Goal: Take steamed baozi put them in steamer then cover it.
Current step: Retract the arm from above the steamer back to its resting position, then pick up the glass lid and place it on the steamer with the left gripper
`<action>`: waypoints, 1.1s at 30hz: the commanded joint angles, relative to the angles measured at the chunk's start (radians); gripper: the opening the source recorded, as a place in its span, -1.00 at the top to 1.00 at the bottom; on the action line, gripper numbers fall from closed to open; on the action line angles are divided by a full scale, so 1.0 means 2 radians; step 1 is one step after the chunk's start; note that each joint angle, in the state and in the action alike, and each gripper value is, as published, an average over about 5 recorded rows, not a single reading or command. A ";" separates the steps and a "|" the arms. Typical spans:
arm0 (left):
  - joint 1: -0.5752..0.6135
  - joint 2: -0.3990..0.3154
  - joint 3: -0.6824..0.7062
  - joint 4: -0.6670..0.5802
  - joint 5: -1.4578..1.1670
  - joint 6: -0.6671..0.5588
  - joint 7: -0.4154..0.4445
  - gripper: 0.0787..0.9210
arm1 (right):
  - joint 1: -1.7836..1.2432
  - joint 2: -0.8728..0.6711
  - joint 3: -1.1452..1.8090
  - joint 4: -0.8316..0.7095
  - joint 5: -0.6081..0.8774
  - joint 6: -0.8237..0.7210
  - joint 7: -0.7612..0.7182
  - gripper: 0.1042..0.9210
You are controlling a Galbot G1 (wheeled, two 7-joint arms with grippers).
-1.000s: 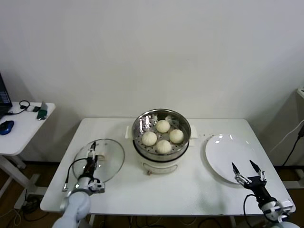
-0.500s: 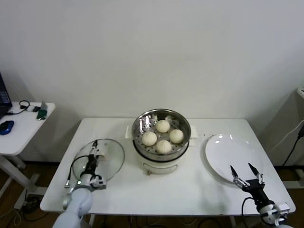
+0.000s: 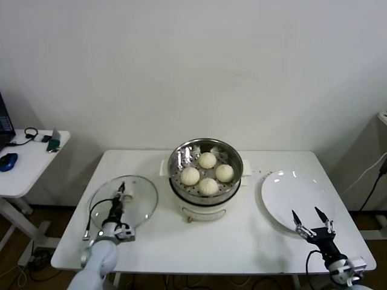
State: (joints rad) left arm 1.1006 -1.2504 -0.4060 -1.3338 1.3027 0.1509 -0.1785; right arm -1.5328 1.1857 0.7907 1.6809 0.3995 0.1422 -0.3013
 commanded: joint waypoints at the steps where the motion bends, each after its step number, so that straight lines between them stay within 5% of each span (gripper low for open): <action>1: 0.005 0.009 0.000 -0.017 -0.015 0.005 -0.006 0.65 | 0.002 0.000 0.001 -0.004 -0.005 0.001 -0.001 -0.76; 6: 0.028 0.029 -0.001 -0.073 -0.031 0.030 -0.005 0.84 | 0.005 -0.005 0.001 -0.006 -0.005 0.001 -0.001 -0.76; 20: 0.149 0.100 -0.016 -0.316 -0.058 0.199 0.006 0.84 | 0.037 -0.020 -0.010 -0.026 -0.008 0.000 0.001 -0.76; 28: 0.139 0.156 0.001 -0.392 -0.094 0.253 0.043 0.84 | 0.058 -0.026 -0.023 -0.035 -0.015 -0.002 -0.005 -0.76; 33: 0.078 0.183 0.069 -0.405 -0.094 0.282 0.079 0.84 | 0.072 -0.027 -0.036 -0.039 -0.024 -0.004 0.000 -0.76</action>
State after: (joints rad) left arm 1.3277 -1.0073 -0.4039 -1.9497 1.1606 0.5505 -0.1228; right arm -1.4327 1.1359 0.7469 1.6140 0.3682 0.1362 -0.3013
